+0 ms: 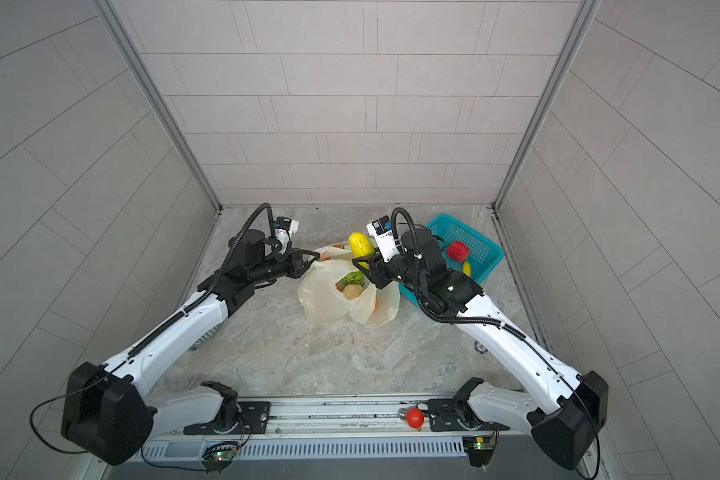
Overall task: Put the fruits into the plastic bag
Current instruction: 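Carry the papaya into the held-open bag and open the right gripper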
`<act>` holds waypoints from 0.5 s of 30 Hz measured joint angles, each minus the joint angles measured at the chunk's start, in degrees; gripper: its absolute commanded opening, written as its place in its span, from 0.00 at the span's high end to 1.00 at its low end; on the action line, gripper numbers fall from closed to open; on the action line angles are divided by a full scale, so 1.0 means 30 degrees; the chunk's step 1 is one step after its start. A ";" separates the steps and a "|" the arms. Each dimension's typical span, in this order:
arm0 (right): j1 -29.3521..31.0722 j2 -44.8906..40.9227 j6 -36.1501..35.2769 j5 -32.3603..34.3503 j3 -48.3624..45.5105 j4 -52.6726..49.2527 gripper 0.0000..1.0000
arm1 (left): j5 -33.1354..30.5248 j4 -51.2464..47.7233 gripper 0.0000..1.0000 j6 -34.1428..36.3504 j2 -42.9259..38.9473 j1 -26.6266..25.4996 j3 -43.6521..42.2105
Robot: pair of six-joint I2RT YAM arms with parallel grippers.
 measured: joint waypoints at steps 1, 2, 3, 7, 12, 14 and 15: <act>-0.0102 0.0036 -0.0073 0.0240 -0.0146 -0.0058 0.70 | -0.0007 -0.0007 1.00 0.0000 0.0000 0.0000 0.0000; -0.0277 0.0073 -0.0138 0.0517 -0.0342 -0.0087 0.70 | -0.0007 -0.0015 1.00 0.0000 0.0000 0.0000 0.0000; -0.0452 0.0109 -0.0153 0.0729 -0.0466 -0.0146 0.70 | -0.0007 -0.0015 1.00 0.0007 0.0000 0.0000 0.0000; -0.1392 0.0459 -0.0160 0.1749 -0.1086 -0.0393 0.70 | 0.0000 -0.0102 1.00 0.0015 0.0000 0.0000 0.0000; -0.1625 0.0831 -0.0335 0.2280 -0.1625 -0.0823 0.69 | 0.0000 -0.0262 1.00 0.0022 0.0000 0.0000 0.0000; -0.1625 0.0998 -0.0393 0.2295 -0.1625 -0.0889 0.69 | 0.0000 -0.0284 1.00 0.0022 0.0000 0.0000 0.0000; -0.1625 0.1071 -0.0415 0.2280 -0.1617 -0.0889 0.69 | 0.0000 -0.0284 1.00 0.0022 0.0000 0.0000 0.0000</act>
